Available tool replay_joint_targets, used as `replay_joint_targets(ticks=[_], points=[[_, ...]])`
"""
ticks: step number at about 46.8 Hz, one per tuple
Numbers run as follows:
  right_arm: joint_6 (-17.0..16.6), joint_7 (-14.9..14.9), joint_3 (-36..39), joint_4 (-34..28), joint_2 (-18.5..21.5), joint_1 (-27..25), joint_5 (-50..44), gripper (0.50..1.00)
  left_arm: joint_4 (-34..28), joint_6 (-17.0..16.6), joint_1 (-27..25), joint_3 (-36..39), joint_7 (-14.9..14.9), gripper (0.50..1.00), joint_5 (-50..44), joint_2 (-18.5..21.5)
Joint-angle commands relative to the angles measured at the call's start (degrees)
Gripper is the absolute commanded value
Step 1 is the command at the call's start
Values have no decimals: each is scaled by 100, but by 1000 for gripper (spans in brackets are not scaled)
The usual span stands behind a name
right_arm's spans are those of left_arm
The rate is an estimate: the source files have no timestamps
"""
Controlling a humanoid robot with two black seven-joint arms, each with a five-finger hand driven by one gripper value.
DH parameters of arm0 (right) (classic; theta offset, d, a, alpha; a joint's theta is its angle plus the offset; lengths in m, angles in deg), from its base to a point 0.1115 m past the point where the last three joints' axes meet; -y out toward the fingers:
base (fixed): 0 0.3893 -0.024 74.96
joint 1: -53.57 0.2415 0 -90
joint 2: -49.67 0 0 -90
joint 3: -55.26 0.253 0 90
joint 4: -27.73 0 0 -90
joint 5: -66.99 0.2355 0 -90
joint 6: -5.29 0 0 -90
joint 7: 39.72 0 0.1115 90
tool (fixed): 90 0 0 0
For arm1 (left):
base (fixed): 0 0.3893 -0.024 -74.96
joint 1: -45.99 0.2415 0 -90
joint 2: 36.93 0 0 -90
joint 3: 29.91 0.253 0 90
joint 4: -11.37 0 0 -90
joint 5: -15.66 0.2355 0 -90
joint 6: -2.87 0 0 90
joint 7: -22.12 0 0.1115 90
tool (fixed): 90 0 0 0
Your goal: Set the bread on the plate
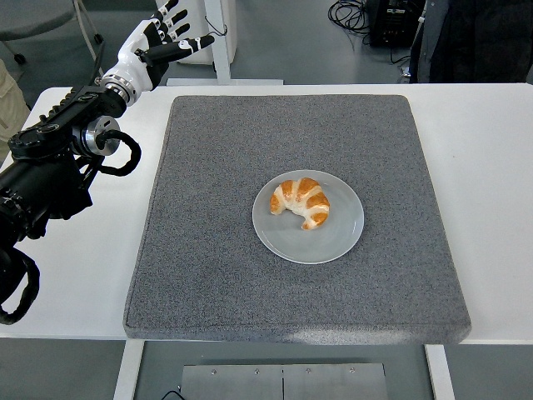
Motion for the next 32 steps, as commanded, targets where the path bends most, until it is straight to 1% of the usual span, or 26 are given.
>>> replay_joint_targets(ticks=[1,3,11,17,22,26,32], points=[[-3,0,27,16,0,-4,-2,1000,-2,125,99,-140,21,990,-97,-46],[-11,0,53,16,0,-4,-2,1000,-2,195,126,-175,21,990,-106,-90],[-11,0,1,16,0,-21,-2,1000,7,222,249,-307,21,990,-387,-160],[-11,0,18,16,0,-65,-2,1000,33,222,319,-333,21,990,-405,-388],[-11,0,27,16,0,-65,-2,1000,42,222,328,-404,21,990,-414,-476],[-11,0,27,7,0,-65,-2,1000,42,283,337,-421,21,990,-414,-573],[24,0,-8,-11,0,-57,-2,1000,42,319,346,-421,21,990,-475,-600]])
